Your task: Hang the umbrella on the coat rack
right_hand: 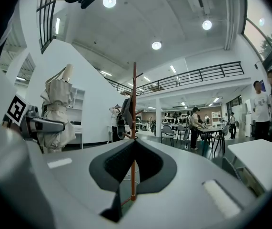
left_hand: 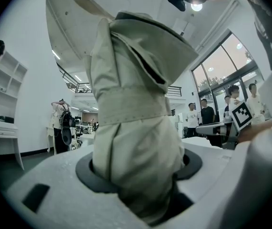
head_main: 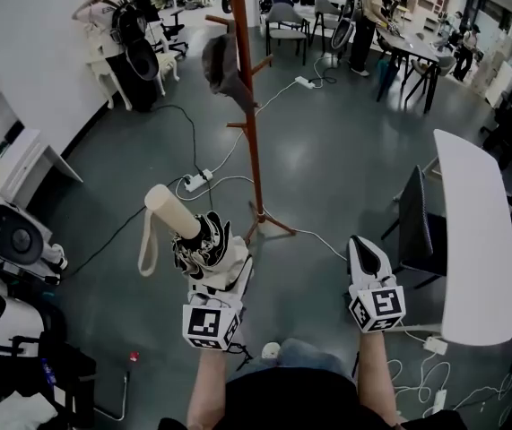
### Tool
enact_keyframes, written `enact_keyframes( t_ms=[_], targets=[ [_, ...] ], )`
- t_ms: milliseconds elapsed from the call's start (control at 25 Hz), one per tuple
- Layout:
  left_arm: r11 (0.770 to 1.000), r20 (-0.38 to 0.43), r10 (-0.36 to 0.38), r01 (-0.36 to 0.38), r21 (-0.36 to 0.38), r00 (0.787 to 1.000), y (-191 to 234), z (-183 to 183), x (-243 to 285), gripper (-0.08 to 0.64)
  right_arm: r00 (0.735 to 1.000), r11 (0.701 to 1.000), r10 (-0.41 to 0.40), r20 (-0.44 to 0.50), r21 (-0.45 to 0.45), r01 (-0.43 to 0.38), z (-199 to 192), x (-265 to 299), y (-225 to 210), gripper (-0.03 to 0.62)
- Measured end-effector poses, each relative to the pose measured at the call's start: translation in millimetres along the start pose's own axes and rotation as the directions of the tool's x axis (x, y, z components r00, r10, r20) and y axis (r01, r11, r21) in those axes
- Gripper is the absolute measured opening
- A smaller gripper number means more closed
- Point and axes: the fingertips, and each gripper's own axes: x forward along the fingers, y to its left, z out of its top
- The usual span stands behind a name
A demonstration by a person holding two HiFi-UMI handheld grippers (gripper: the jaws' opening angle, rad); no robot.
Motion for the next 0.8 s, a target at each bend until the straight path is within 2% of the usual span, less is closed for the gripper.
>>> enact_keyframes(
  t_ms=[360, 800],
  targets=[
    [1.000, -0.004, 0.005, -0.005, -0.005, 1.000, 13, 1, 9, 0.287, 1.000, 1.000, -0.009, -0.012, 0.018, 0.010, -4, 9, -5, 0.006],
    [1.000, -0.014, 0.009, -0.009, 0.007, 1.000, 31, -4, 49, 0.287, 1.000, 0.999, 0.020, -0.007, 0.031, -0.020, -10, 60, -16, 0.006]
  ],
)
